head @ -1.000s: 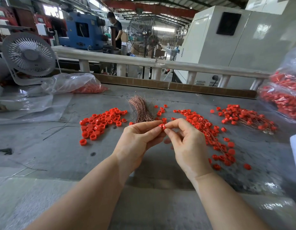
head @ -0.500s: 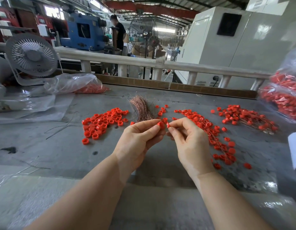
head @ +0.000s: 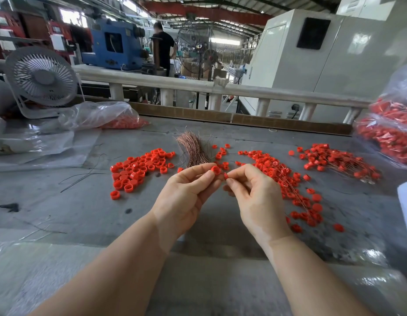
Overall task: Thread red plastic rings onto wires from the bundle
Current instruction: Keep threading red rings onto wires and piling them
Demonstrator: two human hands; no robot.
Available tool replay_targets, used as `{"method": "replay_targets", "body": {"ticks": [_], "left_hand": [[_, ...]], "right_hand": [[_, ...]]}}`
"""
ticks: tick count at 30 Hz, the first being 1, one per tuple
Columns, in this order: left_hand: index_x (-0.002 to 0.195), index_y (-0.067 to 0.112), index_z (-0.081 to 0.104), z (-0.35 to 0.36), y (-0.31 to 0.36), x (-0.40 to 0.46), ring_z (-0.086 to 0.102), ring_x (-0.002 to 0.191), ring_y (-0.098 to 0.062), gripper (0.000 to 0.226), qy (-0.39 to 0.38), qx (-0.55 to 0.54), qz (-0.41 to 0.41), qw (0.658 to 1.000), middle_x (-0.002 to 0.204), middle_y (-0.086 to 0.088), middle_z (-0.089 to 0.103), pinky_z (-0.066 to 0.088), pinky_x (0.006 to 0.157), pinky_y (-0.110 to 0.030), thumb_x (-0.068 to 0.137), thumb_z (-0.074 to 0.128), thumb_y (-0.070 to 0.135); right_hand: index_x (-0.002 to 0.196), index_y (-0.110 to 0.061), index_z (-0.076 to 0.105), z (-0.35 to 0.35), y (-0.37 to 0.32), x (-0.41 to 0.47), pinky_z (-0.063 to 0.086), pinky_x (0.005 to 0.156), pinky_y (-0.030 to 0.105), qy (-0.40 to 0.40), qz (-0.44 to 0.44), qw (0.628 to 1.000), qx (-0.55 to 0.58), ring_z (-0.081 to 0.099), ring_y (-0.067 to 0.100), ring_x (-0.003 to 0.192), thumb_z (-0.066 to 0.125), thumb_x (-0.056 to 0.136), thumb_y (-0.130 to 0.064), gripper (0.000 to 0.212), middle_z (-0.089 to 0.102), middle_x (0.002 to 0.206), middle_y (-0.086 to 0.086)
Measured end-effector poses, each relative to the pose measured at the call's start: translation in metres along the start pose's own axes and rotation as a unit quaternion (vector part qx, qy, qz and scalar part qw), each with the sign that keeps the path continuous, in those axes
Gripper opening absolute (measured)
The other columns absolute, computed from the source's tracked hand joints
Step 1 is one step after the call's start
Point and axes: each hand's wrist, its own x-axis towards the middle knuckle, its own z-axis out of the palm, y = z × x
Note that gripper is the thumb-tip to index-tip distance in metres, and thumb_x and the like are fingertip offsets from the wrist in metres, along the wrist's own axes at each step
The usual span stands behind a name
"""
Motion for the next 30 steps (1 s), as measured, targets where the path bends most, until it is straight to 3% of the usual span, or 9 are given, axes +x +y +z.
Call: {"method": "replay_targets", "body": {"ticks": [11, 17, 21, 30], "left_hand": [[0.083, 0.0, 0.065, -0.0025, 0.0028, -0.0002, 0.068, 0.065, -0.011, 0.016, -0.012, -0.033, -0.032, 0.999, 0.073, -0.009, 0.07, 0.055, 0.06, -0.016, 0.085, 0.05, -0.005], [0.082, 0.0, 0.066, -0.0031, 0.0032, -0.0003, 0.07, 0.067, -0.015, 0.015, -0.019, -0.039, -0.04, 0.998, 0.076, -0.013, 0.071, 0.057, 0.061, -0.019, 0.069, 0.058, 0.0], [0.08, 0.0, 0.067, -0.0027, 0.0033, -0.0008, 0.07, 0.069, -0.016, 0.013, -0.024, -0.036, -0.042, 0.998, 0.077, -0.013, 0.071, 0.057, 0.061, -0.02, 0.07, 0.059, 0.001], [0.085, 0.001, 0.064, -0.003, 0.0043, -0.0006, 0.069, 0.066, -0.012, 0.01, -0.005, -0.021, -0.015, 1.0, 0.072, -0.009, 0.071, 0.057, 0.064, -0.019, 0.082, 0.055, -0.001]], "right_hand": [[0.074, -0.034, 0.057, -0.0004, -0.0033, 0.0005, 0.056, 0.066, 0.037, -0.014, 0.018, 1.0, 0.013, 0.065, 0.009, 0.065, 0.063, 0.086, -0.007, 0.03, 0.067, 0.069, -0.005], [0.071, -0.033, 0.055, -0.0007, -0.0041, 0.0001, 0.055, 0.068, 0.042, -0.019, 0.033, 0.999, 0.018, 0.066, 0.014, 0.066, 0.063, 0.086, -0.004, 0.034, 0.068, 0.068, -0.001], [0.07, -0.032, 0.056, 0.0003, -0.0038, -0.0004, 0.056, 0.07, 0.038, -0.036, 0.048, 0.998, 0.015, 0.065, 0.008, 0.066, 0.063, 0.086, -0.006, 0.031, 0.067, 0.067, -0.005], [0.068, -0.03, 0.055, -0.0004, -0.0013, 0.0012, 0.055, 0.066, 0.046, 0.002, 0.088, 0.996, -0.011, 0.067, 0.019, 0.068, 0.062, 0.086, -0.004, 0.032, 0.064, 0.065, -0.006]]}}
